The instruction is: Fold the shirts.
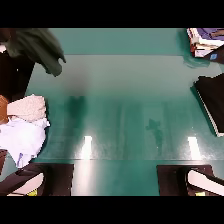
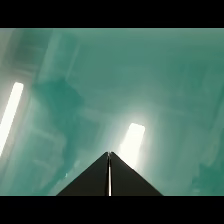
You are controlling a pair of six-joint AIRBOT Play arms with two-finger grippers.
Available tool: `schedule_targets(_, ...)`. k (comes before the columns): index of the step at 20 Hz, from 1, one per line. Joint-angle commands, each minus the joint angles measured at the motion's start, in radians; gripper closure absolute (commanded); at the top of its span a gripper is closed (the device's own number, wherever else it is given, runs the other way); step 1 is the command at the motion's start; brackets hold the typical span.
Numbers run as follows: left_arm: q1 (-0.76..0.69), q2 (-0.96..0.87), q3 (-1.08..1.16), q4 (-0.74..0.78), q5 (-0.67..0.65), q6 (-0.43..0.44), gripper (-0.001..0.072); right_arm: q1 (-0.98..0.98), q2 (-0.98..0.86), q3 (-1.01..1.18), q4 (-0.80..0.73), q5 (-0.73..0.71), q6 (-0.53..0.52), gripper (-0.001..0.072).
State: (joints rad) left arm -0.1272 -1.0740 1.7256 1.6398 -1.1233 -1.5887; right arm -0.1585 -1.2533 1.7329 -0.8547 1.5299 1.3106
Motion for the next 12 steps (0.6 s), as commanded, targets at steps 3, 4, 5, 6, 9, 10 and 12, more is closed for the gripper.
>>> schedule_targets(3, -0.338, -0.005, -0.048, -0.018, -0.084, -0.01, 0.0678, 0.001, 0.001, 0.096, -0.001, -0.006, 0.0, 0.0692)
schedule_targets(4, -0.392, -0.037, -0.094, -0.053, -0.082, -0.009, 0.0677, 0.0, 0.001, 0.096, -0.002, 0.0, 0.0, 0.0692)
schedule_targets(5, -0.434, -0.07, -0.135, -0.096, -0.079, -0.009, 0.0677, 0.0, 0.001, 0.096, -0.002, 0.005, 0.0, 0.0692)
schedule_targets(6, -0.472, -0.11, -0.178, -0.148, -0.067, -0.009, 0.0675, 0.0, 0.001, 0.096, -0.002, 0.012, 0.0, 0.0692)
schedule_targets(9, -0.53, -0.23, -0.256, -0.229, -0.013, -0.009, 0.0033, 0.0, 0.001, 0.096, -0.002, 0.02, 0.0, 0.0692)
schedule_targets(10, -0.528, -0.264, -0.257, -0.229, -0.01, -0.008, 0.0055, 0.0, 0.001, 0.096, -0.002, 0.024, 0.0, 0.0692)
schedule_targets(12, -0.488, -0.285, -0.257, -0.195, -0.02, -0.009, 0.0065, 0.0, 0.001, 0.096, -0.002, 0.037, 0.0, 0.0692)
